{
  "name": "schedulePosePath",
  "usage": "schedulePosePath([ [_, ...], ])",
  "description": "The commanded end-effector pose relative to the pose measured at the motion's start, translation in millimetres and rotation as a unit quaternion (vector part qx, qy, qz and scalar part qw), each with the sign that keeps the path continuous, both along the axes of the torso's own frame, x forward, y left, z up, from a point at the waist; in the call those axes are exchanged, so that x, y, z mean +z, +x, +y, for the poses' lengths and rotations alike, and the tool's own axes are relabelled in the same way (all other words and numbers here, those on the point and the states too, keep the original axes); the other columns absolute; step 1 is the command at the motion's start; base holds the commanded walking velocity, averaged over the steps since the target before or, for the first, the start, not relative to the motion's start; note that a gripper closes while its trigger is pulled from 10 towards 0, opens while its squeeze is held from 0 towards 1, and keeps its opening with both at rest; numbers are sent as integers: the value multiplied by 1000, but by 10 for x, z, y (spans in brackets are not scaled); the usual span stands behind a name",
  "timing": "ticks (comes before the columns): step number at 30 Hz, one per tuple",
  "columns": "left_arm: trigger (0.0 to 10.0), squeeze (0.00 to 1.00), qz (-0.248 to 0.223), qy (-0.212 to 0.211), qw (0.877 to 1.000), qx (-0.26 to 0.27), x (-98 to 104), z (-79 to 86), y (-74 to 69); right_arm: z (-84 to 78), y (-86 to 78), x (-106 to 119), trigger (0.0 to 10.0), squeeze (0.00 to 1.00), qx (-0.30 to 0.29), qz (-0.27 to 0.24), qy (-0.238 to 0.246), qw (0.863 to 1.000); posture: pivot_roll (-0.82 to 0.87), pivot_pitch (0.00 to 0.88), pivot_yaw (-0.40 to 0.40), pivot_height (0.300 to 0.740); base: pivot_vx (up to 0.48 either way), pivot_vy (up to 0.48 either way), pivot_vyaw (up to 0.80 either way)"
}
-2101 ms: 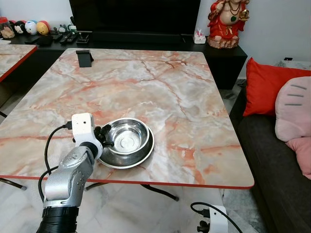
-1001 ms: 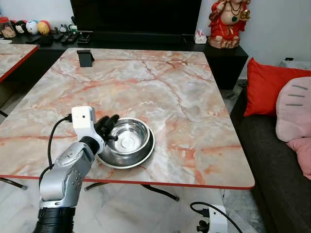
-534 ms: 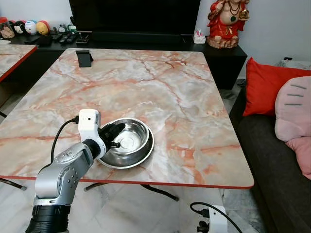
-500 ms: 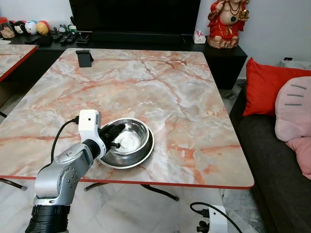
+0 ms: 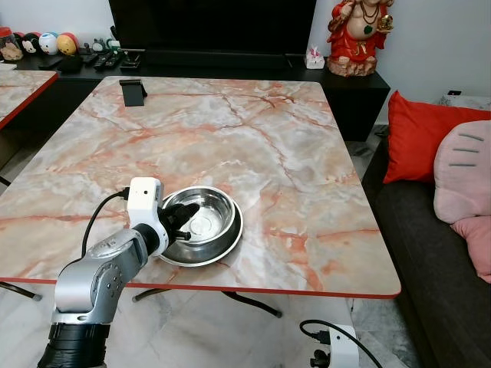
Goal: Setting the table
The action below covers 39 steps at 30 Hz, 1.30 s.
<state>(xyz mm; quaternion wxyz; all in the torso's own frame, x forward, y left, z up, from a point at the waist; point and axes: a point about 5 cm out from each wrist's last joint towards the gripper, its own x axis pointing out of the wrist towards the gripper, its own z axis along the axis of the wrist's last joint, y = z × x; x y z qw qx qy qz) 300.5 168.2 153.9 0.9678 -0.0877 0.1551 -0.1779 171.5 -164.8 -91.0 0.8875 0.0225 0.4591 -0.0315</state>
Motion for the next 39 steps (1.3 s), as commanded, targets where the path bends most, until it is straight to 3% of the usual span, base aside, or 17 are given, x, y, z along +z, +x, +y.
schedulePosePath([
  [1, 10000, 0, 3, 14, 1000, 0, 26, -8, 16, -23, -5, -2, 10000, 0, 1, 3, -3, 1000, 52, 0, -35, 740, 0, 0, 0],
  [39, 10000, 0, 26, 61, 998, 23, -54, 21, 29, -23, -4, -2, 10000, 0, 3, 5, -4, 1000, 51, 0, -35, 740, 0, 0, 0],
])
